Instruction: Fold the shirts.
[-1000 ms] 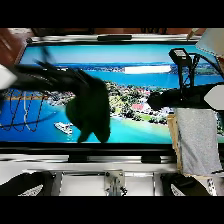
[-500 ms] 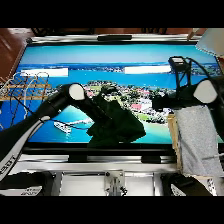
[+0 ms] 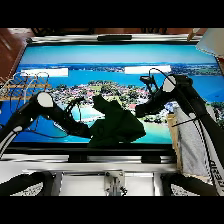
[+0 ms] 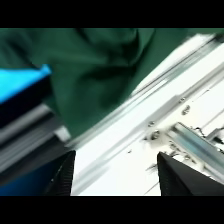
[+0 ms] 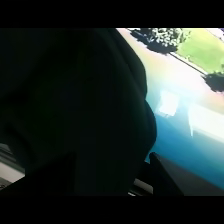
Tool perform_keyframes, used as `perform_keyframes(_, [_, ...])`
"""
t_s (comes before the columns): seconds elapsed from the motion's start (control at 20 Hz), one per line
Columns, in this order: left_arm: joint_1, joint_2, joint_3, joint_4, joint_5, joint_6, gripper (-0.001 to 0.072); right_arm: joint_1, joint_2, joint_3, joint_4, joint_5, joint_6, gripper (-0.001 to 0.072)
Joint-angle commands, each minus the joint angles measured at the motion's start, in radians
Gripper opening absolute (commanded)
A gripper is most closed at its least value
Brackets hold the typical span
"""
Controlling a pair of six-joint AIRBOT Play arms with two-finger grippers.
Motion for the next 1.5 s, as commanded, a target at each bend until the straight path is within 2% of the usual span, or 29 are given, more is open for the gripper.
perform_keyframes(0.0, [0.000, 0.054, -0.233, -0.171, 0.165, 0.034, 0.0622, 0.000, -0.072, 0.001, 0.059, 0.005, -0.071, 0.0581])
perform_keyframes(0.1, [-0.017, 0.048, -0.282, -0.172, 0.231, 0.037, 0.0622, 0.000, -0.102, 0.001, 0.065, 0.004, -0.077, 0.0581])
perform_keyframes(0.35, [-0.029, 0.047, -0.306, -0.171, 0.298, 0.056, 0.0622, 0.014, -0.159, 0.001, 0.092, 0.005, -0.107, 0.0581])
perform_keyframes(0.6, [-0.029, 0.047, -0.306, -0.171, 0.369, 0.057, 0.0621, 0.125, -0.210, 0.001, 0.082, -0.038, -0.121, 0.0581])
perform_keyframes(0.85, [-0.023, 0.031, -0.305, -0.166, 0.357, 0.074, 0.0603, 0.175, -0.222, 0.001, 0.077, -0.056, -0.119, 0.0575])
perform_keyframes(1.0, [0.066, 0.033, -0.279, -0.162, 0.199, 0.156, 0.0603, 0.174, -0.222, 0.001, 0.076, -0.037, -0.112, 0.0575])
perform_keyframes(1.15, [0.133, 0.033, -0.278, -0.117, 0.118, 0.177, 0.0603, 0.175, -0.222, 0.001, 0.076, -0.031, -0.102, 0.0575])
perform_keyframes(1.3, [0.116, 0.033, -0.299, -0.076, 0.143, 0.177, 0.0603, 0.175, -0.222, 0.001, 0.076, -0.032, -0.097, 0.0575])
perform_keyframes(1.45, [0.069, 0.032, -0.328, -0.105, 0.270, 0.166, 0.0604, 0.175, -0.222, 0.001, 0.076, -0.031, -0.097, 0.0575])
